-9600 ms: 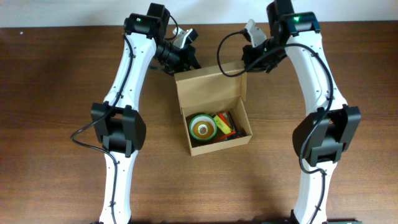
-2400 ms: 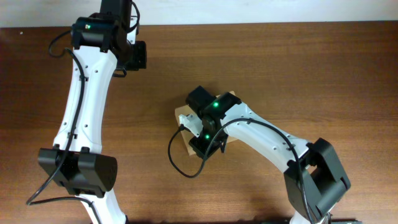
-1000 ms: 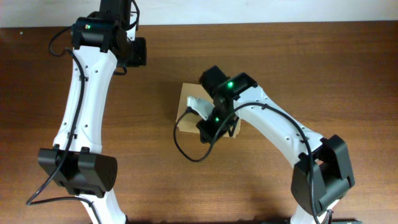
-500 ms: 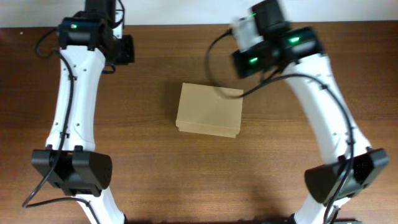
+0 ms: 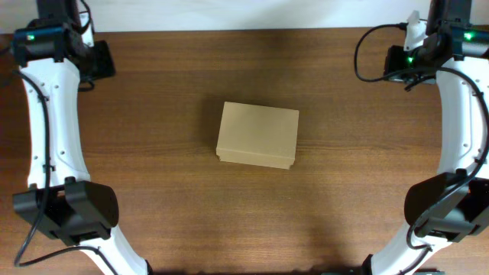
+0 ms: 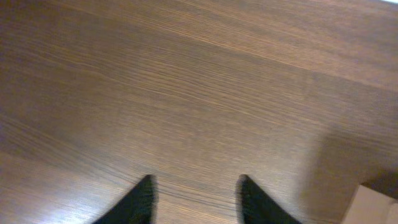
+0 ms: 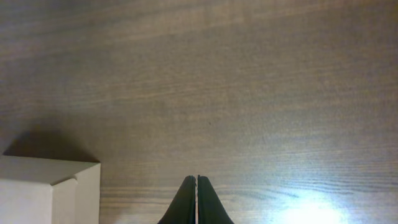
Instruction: Pack container
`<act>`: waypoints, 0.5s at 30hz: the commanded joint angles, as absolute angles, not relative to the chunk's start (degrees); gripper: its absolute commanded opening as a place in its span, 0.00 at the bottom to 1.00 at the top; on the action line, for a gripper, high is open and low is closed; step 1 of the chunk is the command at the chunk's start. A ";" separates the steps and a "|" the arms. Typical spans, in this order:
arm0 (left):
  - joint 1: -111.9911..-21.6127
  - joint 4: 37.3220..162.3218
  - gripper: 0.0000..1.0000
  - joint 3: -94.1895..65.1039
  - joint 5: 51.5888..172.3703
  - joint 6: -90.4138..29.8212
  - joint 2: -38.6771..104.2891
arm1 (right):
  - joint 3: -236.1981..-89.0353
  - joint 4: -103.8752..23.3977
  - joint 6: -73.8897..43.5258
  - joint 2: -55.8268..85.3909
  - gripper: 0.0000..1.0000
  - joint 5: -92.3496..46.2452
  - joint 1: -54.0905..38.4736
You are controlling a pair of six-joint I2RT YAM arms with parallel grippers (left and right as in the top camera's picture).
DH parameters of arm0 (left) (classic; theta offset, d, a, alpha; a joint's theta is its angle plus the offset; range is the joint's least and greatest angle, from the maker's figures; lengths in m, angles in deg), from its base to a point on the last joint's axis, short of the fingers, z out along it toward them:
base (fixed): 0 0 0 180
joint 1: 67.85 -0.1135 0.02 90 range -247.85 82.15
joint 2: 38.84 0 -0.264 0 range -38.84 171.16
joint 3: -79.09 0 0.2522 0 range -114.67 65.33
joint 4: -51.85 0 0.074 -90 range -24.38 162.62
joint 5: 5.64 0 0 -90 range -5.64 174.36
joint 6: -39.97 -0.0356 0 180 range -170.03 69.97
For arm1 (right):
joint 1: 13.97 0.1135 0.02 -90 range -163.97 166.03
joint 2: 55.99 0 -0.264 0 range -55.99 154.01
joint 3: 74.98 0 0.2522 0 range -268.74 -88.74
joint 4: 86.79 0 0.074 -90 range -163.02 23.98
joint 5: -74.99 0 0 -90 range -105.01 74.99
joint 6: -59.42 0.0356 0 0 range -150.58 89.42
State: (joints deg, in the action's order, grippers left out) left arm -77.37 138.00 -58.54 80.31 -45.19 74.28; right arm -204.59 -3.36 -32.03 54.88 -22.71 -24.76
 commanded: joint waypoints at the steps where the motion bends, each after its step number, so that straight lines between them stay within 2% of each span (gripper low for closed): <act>1: -77.39 138.04 0.82 -59.46 80.02 -45.80 73.75 | -205.27 -2.44 -31.55 54.90 0.10 -22.52 -24.47; 2: -77.39 138.04 1.00 -59.46 80.00 -45.83 73.75 | -205.27 -1.98 -31.55 54.90 0.19 -22.54 -24.30; 3: -77.39 138.08 1.00 -59.46 80.02 -45.80 73.75 | -205.27 -1.50 -31.57 54.90 0.50 -22.52 -24.08; 4: -77.39 138.06 1.00 -59.46 80.02 -45.83 73.75 | -205.27 -1.10 -31.57 54.90 0.99 -22.49 -23.86; 15: -77.39 138.08 1.00 -59.46 80.22 -45.80 73.75 | -205.27 2.17 -31.57 54.92 0.99 -22.67 -23.73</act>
State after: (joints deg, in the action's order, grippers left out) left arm -77.41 138.02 -58.54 80.27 -45.32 74.28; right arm -204.61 2.15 -31.92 54.88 -22.76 -23.99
